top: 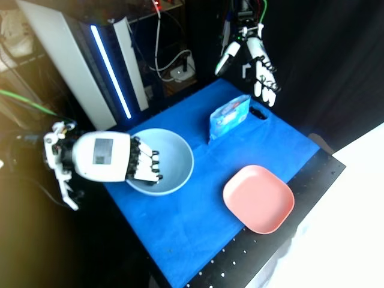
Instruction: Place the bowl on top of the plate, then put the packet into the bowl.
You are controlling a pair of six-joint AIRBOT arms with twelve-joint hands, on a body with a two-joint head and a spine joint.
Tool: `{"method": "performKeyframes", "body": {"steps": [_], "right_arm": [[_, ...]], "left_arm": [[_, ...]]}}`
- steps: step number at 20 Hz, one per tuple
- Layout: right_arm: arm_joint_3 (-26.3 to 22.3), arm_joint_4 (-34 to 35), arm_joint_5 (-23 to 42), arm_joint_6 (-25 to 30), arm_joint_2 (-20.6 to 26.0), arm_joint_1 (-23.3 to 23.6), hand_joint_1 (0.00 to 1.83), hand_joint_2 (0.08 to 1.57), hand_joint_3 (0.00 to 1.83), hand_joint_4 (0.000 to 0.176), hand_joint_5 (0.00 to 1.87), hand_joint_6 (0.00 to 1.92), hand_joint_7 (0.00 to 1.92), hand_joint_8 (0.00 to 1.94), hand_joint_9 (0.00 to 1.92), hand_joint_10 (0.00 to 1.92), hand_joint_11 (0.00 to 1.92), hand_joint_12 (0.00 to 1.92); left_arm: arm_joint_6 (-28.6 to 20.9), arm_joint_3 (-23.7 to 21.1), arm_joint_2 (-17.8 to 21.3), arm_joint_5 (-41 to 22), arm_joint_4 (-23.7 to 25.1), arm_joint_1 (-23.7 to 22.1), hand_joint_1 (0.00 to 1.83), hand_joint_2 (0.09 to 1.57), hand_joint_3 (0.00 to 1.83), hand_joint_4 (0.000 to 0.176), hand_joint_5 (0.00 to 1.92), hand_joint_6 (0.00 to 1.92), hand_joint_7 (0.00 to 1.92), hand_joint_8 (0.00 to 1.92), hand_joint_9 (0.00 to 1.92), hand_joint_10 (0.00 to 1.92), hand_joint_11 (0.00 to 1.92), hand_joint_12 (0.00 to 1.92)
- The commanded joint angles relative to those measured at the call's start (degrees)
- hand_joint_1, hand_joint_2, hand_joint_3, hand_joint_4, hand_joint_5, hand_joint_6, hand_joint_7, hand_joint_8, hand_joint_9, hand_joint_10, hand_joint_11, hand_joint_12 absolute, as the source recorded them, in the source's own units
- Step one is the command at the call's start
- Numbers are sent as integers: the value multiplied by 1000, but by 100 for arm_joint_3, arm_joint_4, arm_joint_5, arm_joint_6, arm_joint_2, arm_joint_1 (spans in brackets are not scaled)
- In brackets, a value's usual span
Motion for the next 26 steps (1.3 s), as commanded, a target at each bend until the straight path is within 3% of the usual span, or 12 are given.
{"method": "performKeyframes", "body": {"steps": [1, 2, 3, 4, 6, 8, 9, 10, 12, 17, 22, 26], "right_arm": [[25, -2, 81, 24, -55, 42, 355, 1348, 0, 0, 1384, 291, 1470, 18, 1341, 39, 842, 1034], [30, -3, 81, 24, -60, 53, 293, 1356, 0, 0, 1254, 975, 1644, 80, 1542, 130, 1007, 1105], [33, -8, 81, 24, -63, 76, 280, 1360, 0, 0, 1163, 1564, 1575, 761, 1519, 882, 1143, 1435], [36, -22, 81, 24, -63, 101, 291, 1358, 1, 0, 1134, 1844, 1514, 1158, 1493, 1292, 1216, 1592], [43, -73, 81, 24, -63, 148, 287, 1367, 4, 0, 1149, 1918, 1460, 1872, 1547, 1877, 1380, 1907], [41, -88, 81, 24, -74, 169, 336, 1369, 1, 0, 1075, 1921, 1461, 1940, 1619, 1921, 1568, 1921], [41, -102, 81, 24, -79, 173, 299, 1386, 1, 0, 1011, 1921, 1456, 1941, 1615, 1921, 1579, 1921], [41, -106, 81, 24, -81, 173, 268, 1420, 0, 93, 976, 1921, 1445, 1941, 1622, 1921, 1602, 1921], [42, -107, 81, 24, -82, 191, 266, 1413, 0, 141, 1019, 1921, 1475, 1941, 1642, 1921, 1614, 1921], [42, -251, 82, 24, -82, 430, 217, 1429, 3, 172, 1047, 1921, 1414, 1941, 1566, 1921, 1500, 1921], [60, -286, 89, 22, -81, 805, 351, 1570, 74, 176, 804, 1921, 1444, 1941, 1579, 1921, 1586, 1921], [235, -276, 92, 21, -194, 1056, 387, 1571, 89, 176, 1165, 1921, 1540, 1941, 1609, 1921, 1564, 1921]], "left_arm": [[-57, 26, -12, -736, -45, -35, 512, 982, 0, 92, 234, 0, 187, 2, 113, 5, 0, 473], [-65, 28, -12, -738, -45, -35, 540, 998, 4, 87, 217, 1, 160, 3, 86, 3, 0, 399], [-72, 31, -12, -744, -45, -35, 552, 1005, 6, 80, 220, 3, 153, 2, 83, 4, 0, 383], [-77, 31, -11, -747, -44, -35, 543, 1005, 3, 85, 222, 2, 152, 1, 84, 3, 0, 396], [-82, 34, -10, -759, -44, -35, 549, 1000, 0, 95, 225, 3, 155, 2, 79, 0, 0, 393], [-85, 35, -13, -767, -44, -35, 512, 990, 1, 90, 227, 0, 179, 1, 114, 0, 0, 490], [-89, 35, -13, -774, -44, -35, 512, 995, 2, 105, 219, 1, 169, 2, 95, 3, 0, 437], [-90, 35, -12, -777, -44, -35, 506, 1003, 2, 113, 206, 0, 152, 0, 63, 0, 0, 392], [-96, 36, -12, -782, -44, -35, 523, 1004, 0, 103, 206, 3, 147, 2, 52, 2, 0, 360], [-106, 35, -14, -804, -44, -34, 516, 999, 0, 109, 219, 2, 165, 3, 92, 6, 0, 432], [-108, 36, -20, -838, -45, -33, 532, 997, 0, 108, 219, 2, 157, 2, 89, 4, 0, 443], [-108, 40, -20, -843, -45, -30, 521, 999, 1, 104, 217, 2, 153, 2, 103, 4, 0, 470]]}}
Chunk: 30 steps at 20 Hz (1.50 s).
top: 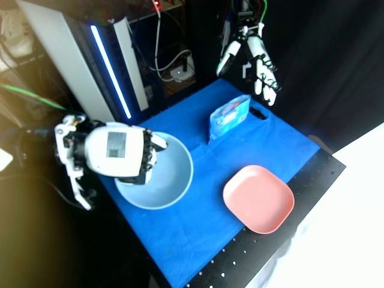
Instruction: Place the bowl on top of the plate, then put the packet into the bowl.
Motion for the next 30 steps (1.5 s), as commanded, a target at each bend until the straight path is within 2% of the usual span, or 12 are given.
{"method": "performKeyframes", "body": {"steps": [1, 5, 6, 10, 15, 16, 18, 20, 24, 27, 29, 30], "right_arm": [[41, 225, 590, 8, -48, 107, 488, 1571, 80, 176, 1168, 1921, 1531, 1941, 1625, 1921, 1619, 1921], [188, 325, 599, 8, -173, 269, 464, 1571, 72, 176, 1189, 1921, 1535, 1941, 1661, 1921, 1696, 1921], [249, 346, 599, 8, -214, 344, 684, 1544, 28, 172, 1126, 1921, 1526, 1941, 1643, 1921, 1662, 1921], [609, 566, 597, 3, -537, 633, 559, 1570, 7, 176, 1135, 1921, 1509, 1941, 1642, 1921, 1654, 1921], [1180, 808, 486, -25, -1081, 994, 857, 1531, 0, 173, 1109, 1921, 1564, 1941, 1701, 1921, 1681, 1921], [1251, 807, 375, -67, -1170, 1099, 653, 1563, 15, 175, 1175, 1921, 1541, 1941, 1663, 1921, 1643, 1921], [1554, 780, 112, -79, -1495, 1335, 601, 1571, 65, 176, 1222, 1921, 1485, 1941, 1590, 1921, 1365, 1921], [1837, 726, -109, -79, -1784, 1521, 601, 1571, 84, 176, 1261, 1921, 1525, 1941, 1633, 1917, 1608, 1920], [2327, 665, -450, -79, -2329, 1770, 397, 1571, 29, 176, 1163, 1921, 1450, 1941, 1553, 1921, 1478, 1921], [2631, 642, -662, -79, -2706, 1902, 738, 1507, 0, 176, 1178, 1921, 1415, 1941, 1546, 1921, 1557, 1921], [2829, 642, -819, -79, -2940, 1973, 719, 1527, 5, 176, 1145, 1921, 1389, 1941, 1505, 1921, 1522, 1921], [2889, 642, -874, -79, -3021, 1991, 531, 1569, 12, 176, 1119, 1921, 1342, 1915, 1442, 1832, 1386, 1907]], "left_arm": [[-62, 29, -20, -723, -43, -30, 522, 1002, 1, 103, 219, 1, 160, 2, 112, 5, 0, 503], [-62, 40, -20, -731, -43, -26, 553, 986, 0, 100, 222, 1, 148, 1, 79, 1, 0, 409], [-62, 43, -20, -730, -43, -25, 547, 988, 0, 103, 231, 4, 155, 4, 82, 3, 0, 406], [-62, 50, -25, -734, -42, -24, 545, 998, 1, 79, 225, 1, 169, 1, 115, 4, 0, 445], [-62, 66, -30, -705, -37, -26, 577, 1000, 0, 85, 235, 2, 162, 2, 105, 4, 0, 416], [-63, 72, -30, -700, -36, -26, 570, 1009, 2, 74, 234, 1, 165, 1, 117, 4, 0, 457], [-83, 97, -30, -668, -19, -28, 583, 1014, 1, 76, 226, 0, 150, 1, 97, 1, 0, 414], [-98, 117, -39, -653, -2, -33, 596, 1016, 0, 87, 232, 3, 150, 4, 103, 4, 0, 414], [-143, 190, -90, -585, 52, -85, 598, 1007, 0, 77, 220, 0, 150, 1, 93, 1, 0, 370], [-149, 224, -96, -538, 97, -138, 592, 1014, 1, 88, 187, 1, 112, 1, 57, 0, 0, 279], [-155, 248, -114, -505, 131, -187, 596, 998, 0, 92, 192, 1, 114, 0, 47, 0, 0, 275], [-164, 260, -122, -489, 151, -216, 601, 990, 0, 102, 194, 4, 112, 0, 48, 1, 0, 298]]}}
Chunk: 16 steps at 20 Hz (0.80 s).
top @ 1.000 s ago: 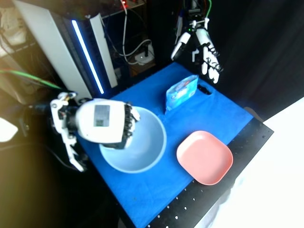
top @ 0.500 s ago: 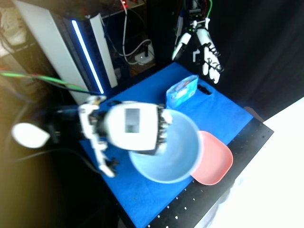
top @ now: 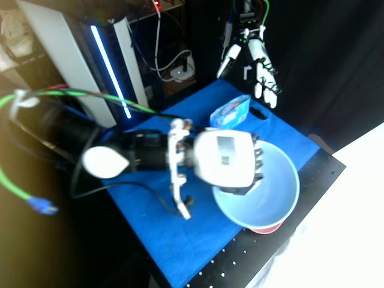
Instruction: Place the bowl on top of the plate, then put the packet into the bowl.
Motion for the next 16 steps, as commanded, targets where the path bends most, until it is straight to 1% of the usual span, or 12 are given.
{"method": "performKeyframes", "body": {"steps": [1, 2, 7, 8, 9, 10, 11, 12, 13, 14, 15, 16], "right_arm": [[43, 176, 505, 10, -38, 125, 531, 1569, 12, 176, 1119, 1921, 1342, 1915, 1442, 1832, 1386, 1907], [49, 144, 486, 10, -65, 125, 514, 1566, 6, 176, 1123, 1898, 1309, 1885, 1409, 1819, 1409, 1918], [91, -78, 108, 10, -94, 118, 484, 1571, 16, 176, 1139, 1921, 1350, 1862, 1456, 1823, 1440, 1921], [100, -106, 55, 10, -103, 117, 196, 1508, 1, 152, 1052, 1860, 1262, 1809, 1312, 1833, 1163, 1893], [122, -147, -20, 10, -121, 116, 38, 1457, 0, 0, 912, 1027, 1104, 971, 1068, 1132, 841, 1578], [162, -179, -109, 10, -158, 109, 1, 1379, 0, 0, 902, 110, 979, 117, 908, 249, 541, 1099], [199, -188, -161, 10, -191, 105, 1, 1379, 0, 0, 902, 110, 979, 117, 908, 249, 541, 1099], [231, -191, -194, 10, -222, 99, 0, 1409, 1, 0, 825, 5, 925, 6, 938, 58, 524, 1086], [258, -191, -214, 10, -247, 97, 0, 1409, 1, 0, 825, 5, 925, 6, 938, 58, 524, 1086], [265, -194, -226, 10, -254, 96, 0, 1416, 0, 0, 654, 0, 750, 0, 793, 4, 374, 1006], [264, -195, -226, 10, -254, 96, 0, 1416, 0, 0, 654, 0, 750, 0, 793, 4, 374, 1006], [262, -195, -226, 10, -252, 96, 0, 1381, 0, 0, 538, 0, 600, 0, 706, 0, 294, 952]], "left_arm": [[-61, 40, -48, -670, -11, -72, 601, 990, 0, 102, 194, 4, 112, 0, 48, 1, 0, 298], [-64, 48, -53, -657, 13, -102, 568, 990, 0, 106, 189, 1, 98, 0, 44, 0, 0, 332], [-84, 49, -64, -661, 43, -150, 572, 987, 0, 102, 196, 3, 100, 2, 39, 0, 0, 330], [-87, 48, -65, -661, 43, -150, 558, 989, 0, 93, 202, 2, 107, 2, 38, 0, 0, 375], [-89, 47, -69, -663, 43, -150, 552, 986, 0, 92, 202, 1, 110, 2, 39, 1, 0, 383], [-91, 47, -72, -669, 43, -150, 546, 984, 0, 95, 211, 4, 116, 3, 49, 4, 0, 390], [-92, 47, -73, -674, 43, -150, 546, 984, 0, 95, 211, 4, 116, 3, 49, 4, 0, 390], [-93, 48, -75, -681, 43, -150, 553, 986, 0, 89, 210, 2, 123, 3, 56, 4, 0, 366], [-94, 50, -76, -687, 43, -151, 553, 986, 0, 89, 210, 2, 123, 3, 56, 4, 0, 366], [-95, 51, -79, -690, 43, -152, 564, 1009, 2, 87, 187, 3, 113, 5, 41, 5, 0, 231], [-96, 51, -80, -690, 43, -152, 564, 1009, 2, 87, 187, 3, 113, 5, 41, 5, 0, 231], [-96, 49, -83, -691, 43, -152, 562, 1009, 1, 92, 185, 1, 115, 3, 44, 3, 0, 237]]}}
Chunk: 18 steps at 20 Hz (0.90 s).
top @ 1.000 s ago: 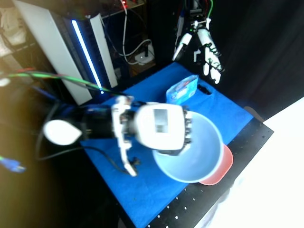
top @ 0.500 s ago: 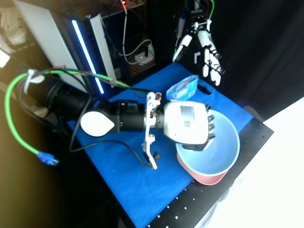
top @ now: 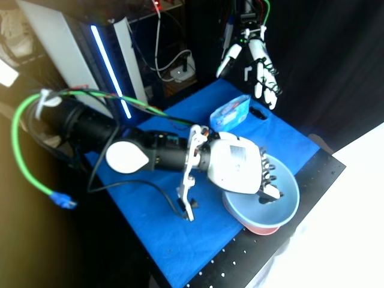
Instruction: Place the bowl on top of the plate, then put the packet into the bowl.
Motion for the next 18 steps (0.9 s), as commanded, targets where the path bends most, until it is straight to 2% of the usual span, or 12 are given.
{"method": "performKeyframes", "body": {"steps": [1, 3, 4, 5, 7, 8, 9, 10, 11, 12, 13, 18], "right_arm": [[21, 153, 540, 13, 18, 78, 0, 1357, 0, 0, 431, 0, 475, 0, 613, 0, 219, 988], [-29, 153, 540, 13, 18, 79, 0, 1309, 0, 24, 297, 0, 348, 0, 482, 0, 98, 1025], [-65, 153, 541, 13, 18, 79, 0, 1309, 0, 24, 297, 0, 348, 0, 482, 0, 98, 1025], [-107, 154, 542, 13, 20, 79, 0, 1281, 0, 49, 177, 0, 261, 0, 426, 1, 109, 962], [-200, 158, 543, 13, 111, 79, 0, 1265, 0, 58, 133, 0, 191, 0, 320, 2, 92, 813], [-250, 162, 555, 13, 175, 75, 28, 1225, 0, 113, 26, 0, 56, 10, 237, 10, 18, 548], [-299, 168, 609, 14, 236, 62, 5, 1192, 0, 149, 4, 0, 10, 1, 116, 16, 3, 228], [-336, 172, 706, 14, 302, 31, 0, 1166, 0, 168, 0, 0, 1, 0, 27, 13, 0, 57], [-390, 174, 829, 14, 379, -5, 0, 1166, 0, 168, 0, 0, 1, 0, 27, 13, 0, 57], [-450, 203, 878, 14, 460, -28, 0, 1144, 0, 176, 0, 0, 0, 0, 0, 0, 0, 1], [-497, 265, 938, 14, 538, -54, 0, 1087, 0, 176, 0, 0, 0, 0, 0, 0, 0, 0], [-979, 643, 1499, 14, 1157, -203, 0, 997, 0, 176, 0, 0, 0, 0, 0, 0, 0, 0]], "left_arm": [[-59, 8, -52, -747, -72, -61, 557, 1004, 1, 83, 202, 0, 139, 0, 76, 0, 0, 303], [-59, 7, -55, -748, -74, -61, 583, 1001, 0, 95, 201, 0, 124, 0, 57, 0, 0, 270], [-60, 4, -56, -748, -77, -61, 583, 1001, 0, 95, 201, 0, 124, 0, 57, 0, 0, 270], [-60, 1, -56, -747, -83, -61, 587, 1003, 0, 85, 187, 0, 111, 0, 40, 1, 0, 272], [-60, -10, -56, -750, -92, -60, 573, 1011, 3, 69, 182, 0, 113, 1, 47, 3, 0, 281], [-60, -12, -58, -751, -99, -60, 567, 1002, 0, 77, 182, 0, 126, 2, 67, 5, 0, 324], [-60, -13, -59, -754, -109, -59, 577, 978, 0, 91, 170, 0, 117, 1, 65, 2, 0, 294], [-59, -16, -58, -755, -116, -56, 591, 962, 0, 108, 164, 0, 95, 0, 48, 0, 0, 267], [-59, -17, -57, -754, -116, -53, 591, 962, 0, 108, 164, 0, 95, 0, 48, 0, 0, 267], [-59, -19, -55, -751, -124, -51, 632, 939, 0, 92, 159, 1, 95, 2, 53, 3, 0, 262], [-59, -20, -55, -751, -133, -41, 671, 929, 0, 75, 146, 2, 80, 4, 10, 0, 0, 94], [-52, -10, -57, -723, -201, -20, 753, 881, 0, 105, 128, 0, 40, 0, 0, 0, 18, 70]]}}
